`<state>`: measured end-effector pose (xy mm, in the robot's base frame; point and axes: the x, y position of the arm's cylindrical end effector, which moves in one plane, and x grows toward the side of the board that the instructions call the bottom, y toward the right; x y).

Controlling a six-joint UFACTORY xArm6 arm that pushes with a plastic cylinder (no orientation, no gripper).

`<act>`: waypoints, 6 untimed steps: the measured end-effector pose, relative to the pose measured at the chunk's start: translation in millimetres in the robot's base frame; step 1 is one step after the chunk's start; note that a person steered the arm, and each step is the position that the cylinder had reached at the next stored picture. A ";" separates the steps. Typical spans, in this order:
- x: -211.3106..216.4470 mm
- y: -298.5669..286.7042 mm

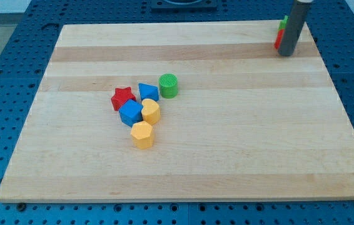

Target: Move your arm to the center of the board

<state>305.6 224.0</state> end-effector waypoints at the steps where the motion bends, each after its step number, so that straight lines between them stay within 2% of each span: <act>1: 2.6 0.1; 2: 35.9 -6.6; 3: 96.8 -62.9; 4: 134.4 -138.6; 5: 146.5 -192.1; 6: 126.4 -216.6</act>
